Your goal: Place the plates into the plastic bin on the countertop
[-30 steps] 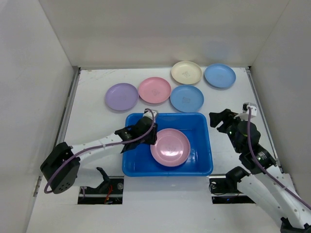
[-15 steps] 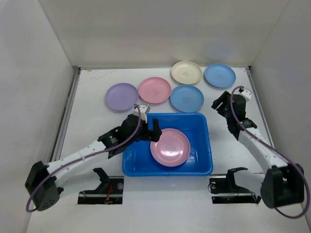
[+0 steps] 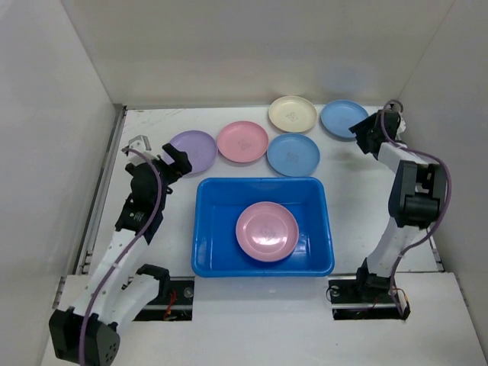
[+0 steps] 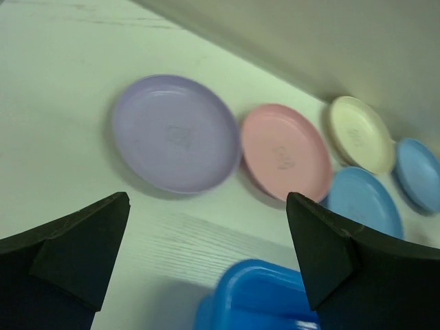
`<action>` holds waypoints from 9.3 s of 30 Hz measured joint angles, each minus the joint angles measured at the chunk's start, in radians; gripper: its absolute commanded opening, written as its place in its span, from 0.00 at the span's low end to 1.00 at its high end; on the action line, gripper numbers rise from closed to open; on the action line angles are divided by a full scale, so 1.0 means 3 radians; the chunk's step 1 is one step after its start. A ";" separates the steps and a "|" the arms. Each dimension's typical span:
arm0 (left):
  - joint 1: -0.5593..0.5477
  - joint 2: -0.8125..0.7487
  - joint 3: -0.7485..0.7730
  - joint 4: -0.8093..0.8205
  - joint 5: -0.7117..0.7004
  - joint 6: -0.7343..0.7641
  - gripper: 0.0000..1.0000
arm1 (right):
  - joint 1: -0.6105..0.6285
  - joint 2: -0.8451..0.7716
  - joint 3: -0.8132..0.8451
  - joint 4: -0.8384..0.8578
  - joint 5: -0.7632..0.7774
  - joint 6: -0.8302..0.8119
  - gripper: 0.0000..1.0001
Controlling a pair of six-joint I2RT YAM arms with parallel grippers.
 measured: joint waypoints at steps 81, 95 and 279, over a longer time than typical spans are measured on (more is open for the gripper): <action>0.0468 0.0193 -0.0501 0.0399 0.0174 -0.0252 1.00 | 0.2725 -0.3187 -0.1284 -0.2144 0.0189 -0.0891 0.03; 0.0468 0.0193 -0.0501 0.0399 0.0174 -0.0252 1.00 | 0.3079 -0.2843 -0.1562 -0.2448 0.0456 -0.0924 0.05; 0.0319 0.0267 -0.0774 0.0577 0.0264 -0.0406 1.00 | 0.0584 0.1165 0.1317 -0.0296 -0.1164 -0.0443 0.65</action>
